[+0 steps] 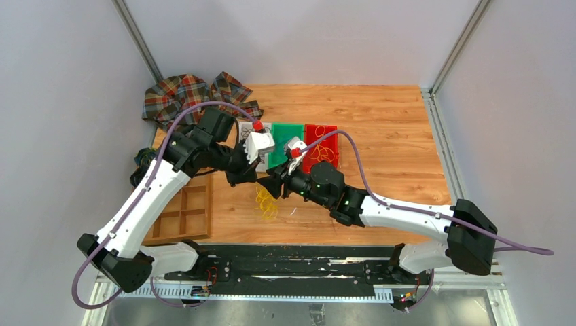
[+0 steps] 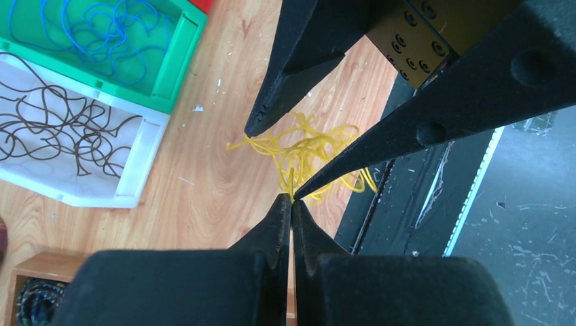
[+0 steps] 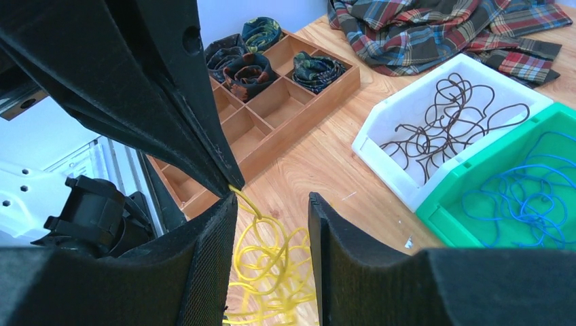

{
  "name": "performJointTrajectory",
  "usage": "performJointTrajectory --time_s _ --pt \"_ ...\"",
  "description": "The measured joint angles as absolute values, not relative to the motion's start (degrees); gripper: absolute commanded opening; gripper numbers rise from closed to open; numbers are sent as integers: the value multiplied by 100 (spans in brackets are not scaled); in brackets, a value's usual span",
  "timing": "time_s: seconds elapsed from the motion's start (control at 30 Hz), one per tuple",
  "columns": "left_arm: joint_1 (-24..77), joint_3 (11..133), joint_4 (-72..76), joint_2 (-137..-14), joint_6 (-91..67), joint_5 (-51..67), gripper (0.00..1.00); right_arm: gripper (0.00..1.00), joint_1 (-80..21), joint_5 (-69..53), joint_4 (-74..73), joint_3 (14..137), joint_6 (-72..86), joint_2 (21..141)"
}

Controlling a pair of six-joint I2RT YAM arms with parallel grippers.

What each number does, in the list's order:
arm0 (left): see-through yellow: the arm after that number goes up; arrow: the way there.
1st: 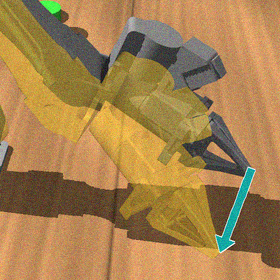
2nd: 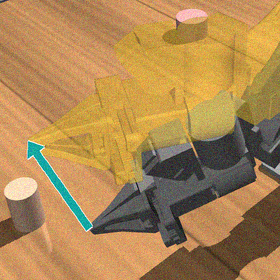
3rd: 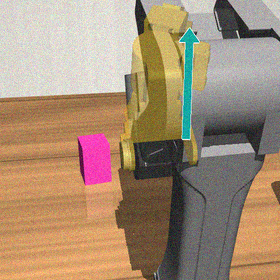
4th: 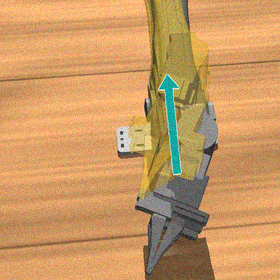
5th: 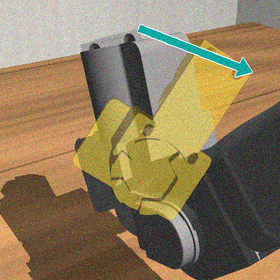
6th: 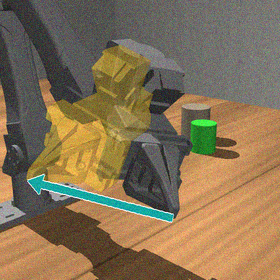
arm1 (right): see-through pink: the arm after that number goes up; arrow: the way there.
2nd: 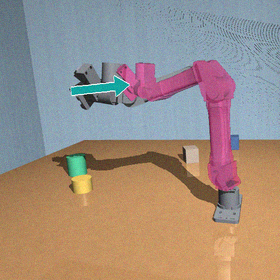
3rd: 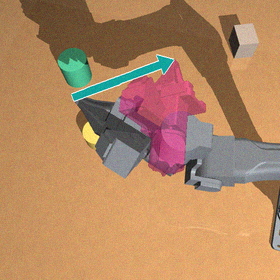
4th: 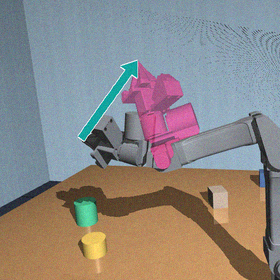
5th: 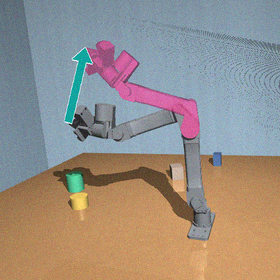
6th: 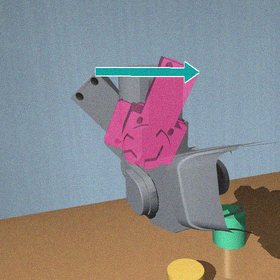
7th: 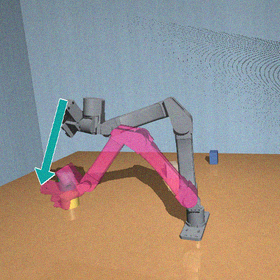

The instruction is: Untangle the cables

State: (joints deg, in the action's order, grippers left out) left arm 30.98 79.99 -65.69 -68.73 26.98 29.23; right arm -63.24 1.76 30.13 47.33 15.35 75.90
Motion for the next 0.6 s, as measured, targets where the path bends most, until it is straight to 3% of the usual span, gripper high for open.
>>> performJointTrajectory --time_s 0.6 --pt "3284 8691 -6899 -6799 2674 3306 1 43 -6528 683 3035 5011 1017 7891"
